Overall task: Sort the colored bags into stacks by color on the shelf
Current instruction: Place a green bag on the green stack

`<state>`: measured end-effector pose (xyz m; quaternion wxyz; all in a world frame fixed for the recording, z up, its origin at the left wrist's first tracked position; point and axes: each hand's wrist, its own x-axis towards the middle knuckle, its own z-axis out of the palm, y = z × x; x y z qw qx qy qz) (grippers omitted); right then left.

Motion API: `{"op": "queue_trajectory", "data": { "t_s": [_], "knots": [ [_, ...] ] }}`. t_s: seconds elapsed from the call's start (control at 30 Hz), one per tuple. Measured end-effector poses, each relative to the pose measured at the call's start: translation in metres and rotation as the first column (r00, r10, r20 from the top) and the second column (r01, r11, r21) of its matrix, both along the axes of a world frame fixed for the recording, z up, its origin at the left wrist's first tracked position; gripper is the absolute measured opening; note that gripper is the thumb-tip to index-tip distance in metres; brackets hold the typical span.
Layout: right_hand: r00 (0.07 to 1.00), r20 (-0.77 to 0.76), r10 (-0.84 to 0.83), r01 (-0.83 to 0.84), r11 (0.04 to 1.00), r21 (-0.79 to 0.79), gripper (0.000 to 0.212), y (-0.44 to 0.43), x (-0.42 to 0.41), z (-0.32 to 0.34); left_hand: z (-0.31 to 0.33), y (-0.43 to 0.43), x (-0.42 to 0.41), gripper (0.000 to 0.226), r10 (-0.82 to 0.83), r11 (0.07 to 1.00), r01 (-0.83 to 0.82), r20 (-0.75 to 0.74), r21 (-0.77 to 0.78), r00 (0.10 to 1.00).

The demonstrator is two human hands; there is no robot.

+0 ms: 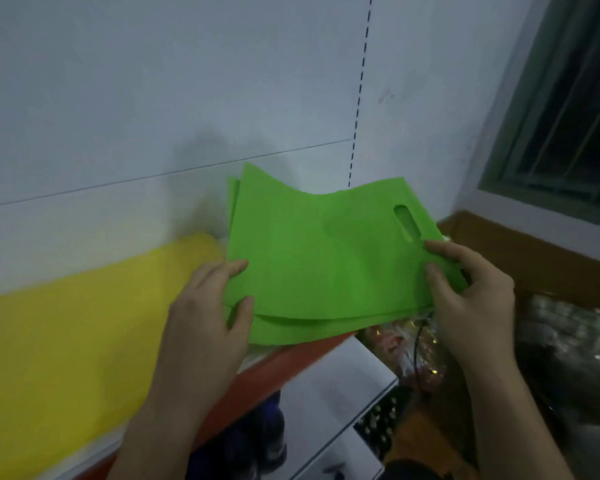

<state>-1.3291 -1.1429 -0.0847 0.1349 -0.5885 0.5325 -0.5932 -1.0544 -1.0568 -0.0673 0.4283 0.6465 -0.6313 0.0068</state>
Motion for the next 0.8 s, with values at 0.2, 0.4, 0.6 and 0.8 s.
{"op": "queue_trajectory", "data": {
  "t_s": [0.2, 0.4, 0.6, 0.8],
  "knots": [
    [0.969, -0.141, 0.204, -0.187, 0.974, 0.124, 0.044, -0.115, -0.028, 0.009, -0.001, -0.068, -0.04, 0.043, 0.169, 0.975, -0.176, 0.06, 0.136, 0.984],
    [0.861, -0.39, 0.326, -0.215, 0.929, 0.301, 0.054, -0.191, -0.042, 0.015, -0.01, -0.102, -0.062, 0.052, 0.22, 0.902, -0.276, 0.198, 0.332, 0.955],
    [0.787, -0.481, 0.386, -0.219, 0.904, 0.368, 0.054, -0.216, -0.05, -0.004, -0.01, -0.103, -0.069, 0.053, 0.26, 0.853, -0.346, 0.257, 0.392, 0.931],
    [0.773, -0.517, 0.367, -0.337, 0.929, 0.156, 0.05, -0.197, -0.019, 0.012, 0.007, -0.087, -0.052, 0.057, 0.445, 0.812, -0.501, 0.24, 0.299, 0.863]
  ]
}}
